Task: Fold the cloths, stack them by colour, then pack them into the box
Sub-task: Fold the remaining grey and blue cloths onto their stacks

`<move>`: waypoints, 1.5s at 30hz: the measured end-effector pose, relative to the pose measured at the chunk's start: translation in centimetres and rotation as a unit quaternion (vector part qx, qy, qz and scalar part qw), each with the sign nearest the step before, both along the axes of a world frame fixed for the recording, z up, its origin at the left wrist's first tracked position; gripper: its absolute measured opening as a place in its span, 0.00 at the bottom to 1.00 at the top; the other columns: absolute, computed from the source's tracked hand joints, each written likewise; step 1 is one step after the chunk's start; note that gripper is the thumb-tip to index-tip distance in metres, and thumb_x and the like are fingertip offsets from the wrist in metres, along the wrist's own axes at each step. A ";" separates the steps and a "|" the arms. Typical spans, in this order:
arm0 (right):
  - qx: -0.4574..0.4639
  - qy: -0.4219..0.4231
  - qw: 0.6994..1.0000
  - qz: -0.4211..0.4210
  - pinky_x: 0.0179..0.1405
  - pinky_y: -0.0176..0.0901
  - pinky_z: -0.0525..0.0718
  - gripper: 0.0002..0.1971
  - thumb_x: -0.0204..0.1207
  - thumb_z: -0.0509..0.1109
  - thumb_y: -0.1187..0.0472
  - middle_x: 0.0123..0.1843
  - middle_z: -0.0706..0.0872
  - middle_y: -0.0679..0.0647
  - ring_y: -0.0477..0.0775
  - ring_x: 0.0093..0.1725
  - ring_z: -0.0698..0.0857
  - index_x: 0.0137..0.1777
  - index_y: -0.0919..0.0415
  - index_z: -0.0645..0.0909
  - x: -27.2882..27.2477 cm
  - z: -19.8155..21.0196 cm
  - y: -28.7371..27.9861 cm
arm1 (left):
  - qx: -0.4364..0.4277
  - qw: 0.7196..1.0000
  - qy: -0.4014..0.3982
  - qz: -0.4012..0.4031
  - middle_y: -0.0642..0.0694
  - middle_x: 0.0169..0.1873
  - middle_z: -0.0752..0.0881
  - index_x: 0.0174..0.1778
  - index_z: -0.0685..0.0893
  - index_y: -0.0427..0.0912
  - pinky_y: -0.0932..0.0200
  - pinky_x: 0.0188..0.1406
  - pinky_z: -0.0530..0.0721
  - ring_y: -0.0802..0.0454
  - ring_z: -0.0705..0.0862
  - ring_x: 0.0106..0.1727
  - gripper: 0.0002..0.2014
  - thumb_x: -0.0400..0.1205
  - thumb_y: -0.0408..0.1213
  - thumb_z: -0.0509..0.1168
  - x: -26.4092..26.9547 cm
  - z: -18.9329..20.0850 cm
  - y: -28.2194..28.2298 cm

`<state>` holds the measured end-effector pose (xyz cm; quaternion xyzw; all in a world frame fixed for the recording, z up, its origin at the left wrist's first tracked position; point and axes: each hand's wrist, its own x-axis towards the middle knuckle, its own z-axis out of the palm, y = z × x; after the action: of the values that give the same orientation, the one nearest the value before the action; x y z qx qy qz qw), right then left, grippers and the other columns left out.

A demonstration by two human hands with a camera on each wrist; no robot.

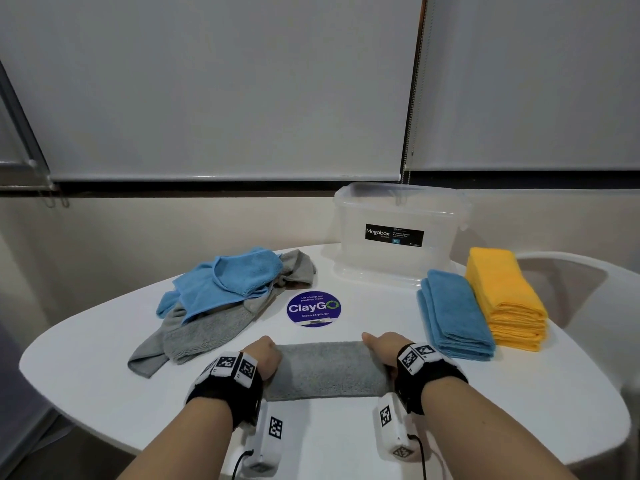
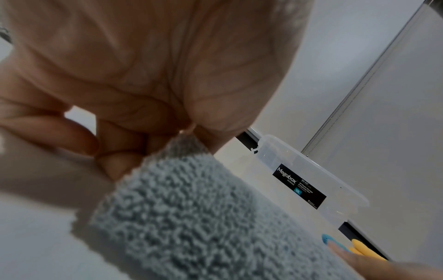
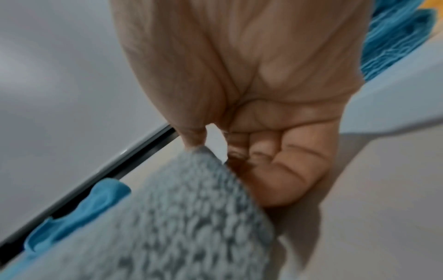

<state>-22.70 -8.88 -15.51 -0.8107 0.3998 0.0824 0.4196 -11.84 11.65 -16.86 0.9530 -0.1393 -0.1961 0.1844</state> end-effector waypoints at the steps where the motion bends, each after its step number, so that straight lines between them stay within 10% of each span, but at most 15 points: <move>1: 0.033 -0.028 0.999 -0.007 0.59 0.51 0.80 0.26 0.87 0.51 0.47 0.51 0.83 0.65 0.64 0.55 0.84 0.62 0.71 0.78 -0.4 -0.2 -0.2 | -0.003 1.000 0.004 -0.004 0.38 0.65 0.82 0.68 0.75 0.37 0.57 0.59 0.77 0.42 0.80 0.66 0.16 0.87 0.39 0.56 0.0 0.1 0.2; 4: 0.061 -0.111 0.991 -0.037 0.33 0.47 0.77 0.19 0.83 0.58 0.45 0.31 0.77 0.58 0.55 0.27 0.77 0.43 0.63 0.70 -0.8 -0.6 -1.4 | -0.025 0.999 0.018 -0.017 0.41 0.54 0.84 0.64 0.76 0.40 0.61 0.45 0.77 0.45 0.83 0.53 0.15 0.87 0.46 0.55 -0.5 0.4 1.1; 7: -0.088 -0.164 0.982 0.011 0.36 0.45 0.78 0.10 0.82 0.60 0.52 0.40 0.80 0.55 0.57 0.38 0.80 0.46 0.58 0.69 -2.3 0.6 -1.5 | -0.129 0.989 0.072 0.021 0.44 0.36 0.82 0.67 0.74 0.41 0.63 0.28 0.76 0.50 0.81 0.33 0.18 0.86 0.47 0.58 -0.6 0.7 2.4; 13: -0.285 -0.157 0.912 0.251 0.78 0.45 0.63 0.24 0.84 0.55 0.60 0.79 0.68 0.61 0.58 0.78 0.67 0.78 0.66 0.63 -4.7 1.5 4.1 | -0.001 0.968 -0.221 -0.120 0.43 0.78 0.65 0.80 0.62 0.44 0.47 0.76 0.66 0.43 0.62 0.79 0.27 0.86 0.49 0.55 -4.3 1.7 0.0; 20: -0.278 0.064 0.901 0.328 0.84 0.51 0.41 0.36 0.84 0.55 0.60 0.86 0.37 0.61 0.59 0.85 0.40 0.84 0.65 0.37 -1.3 -2.5 7.6 | 0.207 0.924 -0.129 -0.294 0.37 0.84 0.47 0.83 0.43 0.33 0.44 0.82 0.47 0.38 0.45 0.84 0.34 0.88 0.42 0.53 -5.6 -1.0 -4.8; 30: -0.289 0.093 0.895 0.327 0.82 0.54 0.42 0.41 0.84 0.49 0.38 0.86 0.37 0.58 0.56 0.85 0.39 0.84 0.64 0.37 -2.1 -3.2 3.6 | 0.138 0.980 -0.068 -0.125 0.39 0.84 0.41 0.84 0.41 0.35 0.51 0.83 0.41 0.40 0.41 0.84 0.38 0.86 0.55 0.48 -5.2 -2.8 -3.3; 36: -0.322 0.037 0.894 0.308 0.83 0.53 0.40 0.39 0.85 0.47 0.42 0.85 0.34 0.59 0.57 0.84 0.36 0.84 0.65 0.35 -3.6 -1.4 4.1 | 0.195 0.971 -0.099 -0.098 0.38 0.84 0.52 0.83 0.53 0.34 0.44 0.83 0.44 0.40 0.47 0.84 0.40 0.84 0.61 0.48 -4.1 -2.4 -3.8; 39: -0.320 0.039 0.866 0.381 0.82 0.52 0.40 0.36 0.86 0.49 0.47 0.85 0.37 0.61 0.59 0.85 0.39 0.84 0.65 0.37 -3.9 -1.5 5.3 | 0.166 0.971 -0.114 -0.132 0.48 0.85 0.49 0.84 0.51 0.44 0.36 0.81 0.46 0.44 0.45 0.85 0.30 0.86 0.47 0.49 -3.6 -0.9 -3.9; 45: -0.358 0.072 0.810 0.459 0.81 0.55 0.53 0.32 0.85 0.54 0.64 0.86 0.45 0.64 0.62 0.85 0.47 0.85 0.63 0.43 -3.7 -1.6 2.9 | 0.152 0.959 -0.136 -0.195 0.44 0.67 0.77 0.68 0.76 0.47 0.46 0.66 0.75 0.42 0.77 0.69 0.21 0.78 0.45 0.58 -4.1 0.2 -5.0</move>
<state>-26.44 -5.95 -17.14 -0.9844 0.0120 0.1748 -0.0168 -15.92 6.68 -16.62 0.9419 -0.3145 -0.1155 -0.0248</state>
